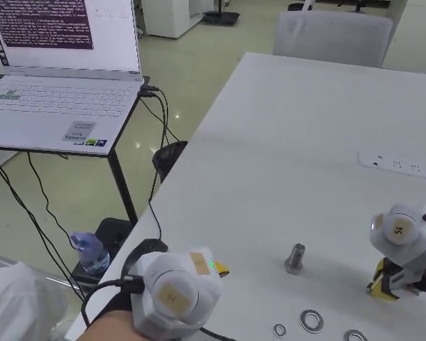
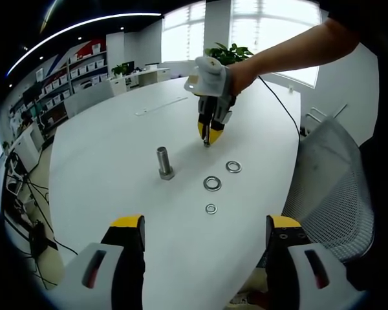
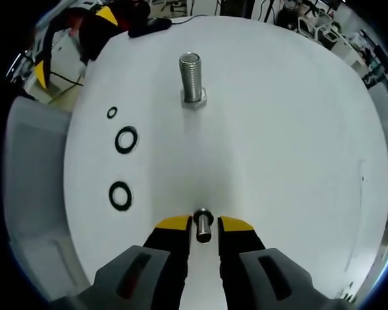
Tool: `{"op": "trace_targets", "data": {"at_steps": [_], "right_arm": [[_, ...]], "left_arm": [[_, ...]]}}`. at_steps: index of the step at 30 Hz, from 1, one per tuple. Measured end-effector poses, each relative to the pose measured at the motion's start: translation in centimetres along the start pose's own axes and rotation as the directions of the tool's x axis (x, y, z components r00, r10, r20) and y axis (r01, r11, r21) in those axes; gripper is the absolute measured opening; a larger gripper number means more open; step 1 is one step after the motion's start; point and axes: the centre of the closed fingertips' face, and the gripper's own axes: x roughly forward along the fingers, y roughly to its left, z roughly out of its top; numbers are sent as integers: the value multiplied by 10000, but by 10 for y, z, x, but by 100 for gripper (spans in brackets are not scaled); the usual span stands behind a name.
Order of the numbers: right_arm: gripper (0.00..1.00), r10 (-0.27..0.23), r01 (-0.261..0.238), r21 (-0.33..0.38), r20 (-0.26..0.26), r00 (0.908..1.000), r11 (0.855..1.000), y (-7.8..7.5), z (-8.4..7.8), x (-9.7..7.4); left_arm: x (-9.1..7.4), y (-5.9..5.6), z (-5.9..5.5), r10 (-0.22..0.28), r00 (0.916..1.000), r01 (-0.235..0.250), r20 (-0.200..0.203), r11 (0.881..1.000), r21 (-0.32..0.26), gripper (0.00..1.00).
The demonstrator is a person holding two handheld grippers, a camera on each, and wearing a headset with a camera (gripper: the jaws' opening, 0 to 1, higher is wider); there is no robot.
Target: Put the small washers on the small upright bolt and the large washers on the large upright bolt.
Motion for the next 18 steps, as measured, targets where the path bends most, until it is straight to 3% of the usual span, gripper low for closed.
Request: {"op": "trace_targets", "data": {"at_steps": [18], "right_arm": [[21,-19,21,-165,108,9999,9999,3,5,-11]], "left_arm": [[0,-2,2,54,10000,-54,57,10000,16,77]]}}
